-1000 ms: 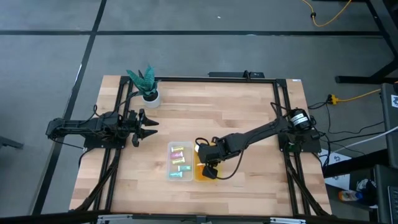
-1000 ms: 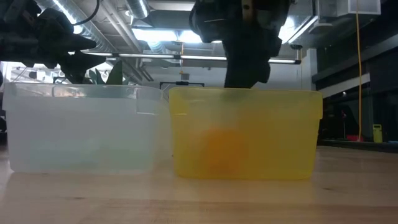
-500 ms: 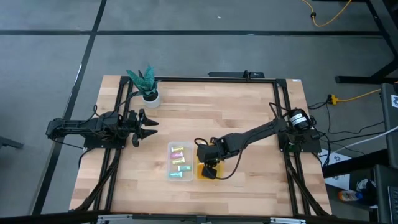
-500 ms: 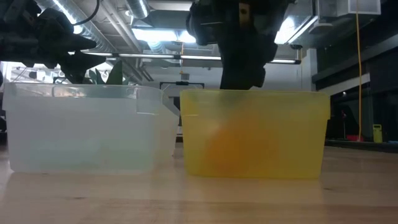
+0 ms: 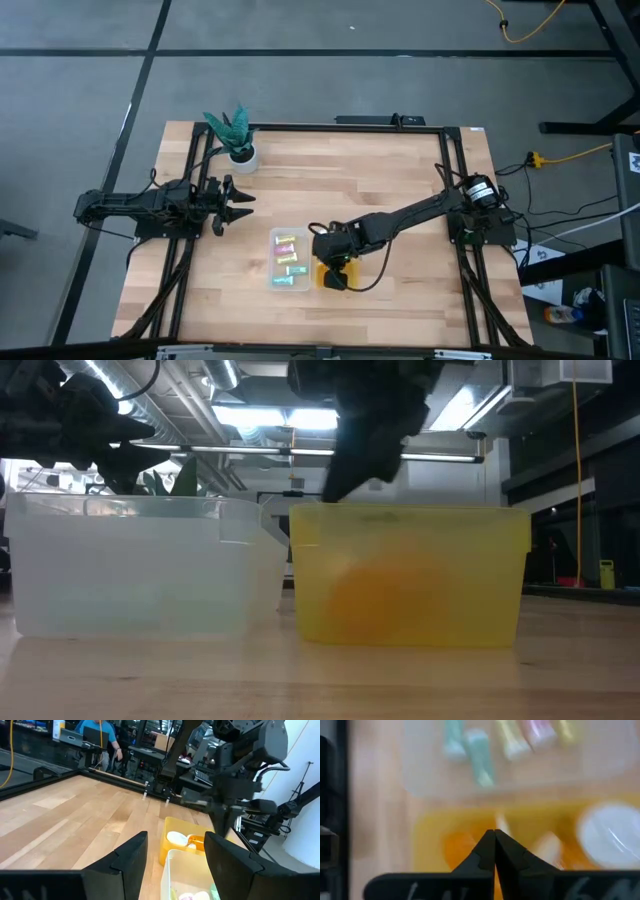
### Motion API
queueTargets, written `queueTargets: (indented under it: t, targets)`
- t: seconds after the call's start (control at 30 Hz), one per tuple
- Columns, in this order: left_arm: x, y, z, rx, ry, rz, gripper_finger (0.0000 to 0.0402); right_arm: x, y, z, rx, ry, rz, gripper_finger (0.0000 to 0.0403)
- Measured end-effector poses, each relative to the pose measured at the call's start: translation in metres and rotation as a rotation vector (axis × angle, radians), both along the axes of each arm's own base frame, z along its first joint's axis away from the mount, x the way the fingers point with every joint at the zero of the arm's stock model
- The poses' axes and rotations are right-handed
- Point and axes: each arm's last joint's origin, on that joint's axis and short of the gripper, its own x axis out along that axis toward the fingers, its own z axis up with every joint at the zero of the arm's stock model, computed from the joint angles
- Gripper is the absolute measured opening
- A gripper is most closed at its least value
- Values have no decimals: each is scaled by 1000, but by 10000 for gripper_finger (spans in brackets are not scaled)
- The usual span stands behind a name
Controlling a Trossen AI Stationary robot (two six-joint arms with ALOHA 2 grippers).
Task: Pick and place medicine bottles into bin by pill shape (circle, oval)
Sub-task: Adjust the orange capsule bottles in the yellow bin
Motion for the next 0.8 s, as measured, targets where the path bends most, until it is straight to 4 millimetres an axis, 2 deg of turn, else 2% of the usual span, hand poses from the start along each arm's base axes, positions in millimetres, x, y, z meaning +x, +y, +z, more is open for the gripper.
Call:
queueTargets:
  t: [0.17,0.27,0.47,0.8]
  targets:
    - [0,0,0,0,0,0,190,-16,-7,1,-113,191,-106,5]
    - [0,0,0,0,0,0,190,-22,-9,-1,-103,268,-141,2]
    - [0,0,0,0,0,0,190,-21,3,0,16,257,-75,2]
    - [0,0,0,0,0,0,190,-19,6,-2,-12,233,-63,1]
